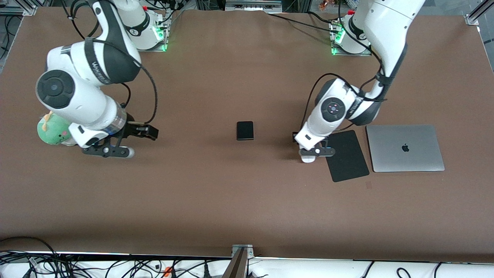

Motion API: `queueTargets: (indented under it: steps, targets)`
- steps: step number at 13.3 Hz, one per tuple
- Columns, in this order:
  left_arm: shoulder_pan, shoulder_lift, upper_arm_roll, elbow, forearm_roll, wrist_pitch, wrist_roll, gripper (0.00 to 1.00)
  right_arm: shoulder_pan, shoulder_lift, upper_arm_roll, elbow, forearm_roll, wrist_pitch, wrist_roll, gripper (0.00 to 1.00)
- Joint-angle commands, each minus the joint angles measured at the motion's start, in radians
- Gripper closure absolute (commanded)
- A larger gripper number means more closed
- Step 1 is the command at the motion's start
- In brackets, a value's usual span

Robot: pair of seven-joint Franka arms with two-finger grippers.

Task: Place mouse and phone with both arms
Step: 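Carry the mouse to the pad while the right gripper reaches the phone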

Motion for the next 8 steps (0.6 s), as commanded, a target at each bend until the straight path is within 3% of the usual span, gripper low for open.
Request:
queueTargets:
  steps: [1, 5, 8]
  targets:
    - [0.085, -0.081, -0.003, -0.127, 0.015, 0.006, 0.089, 0.61, 0.077, 0.025, -0.006, 0.013, 0.015, 0.046, 0.084, 0.0]
    - [0.131, -0.07, 0.084, -0.162, 0.015, 0.012, 0.243, 0.58, 0.186, 0.082, -0.006, 0.007, 0.052, 0.181, 0.198, 0.0]
    - [0.131, -0.057, 0.089, -0.161, 0.012, 0.012, 0.242, 0.43, 0.254, 0.152, -0.006, 0.008, 0.05, 0.266, 0.198, 0.0]
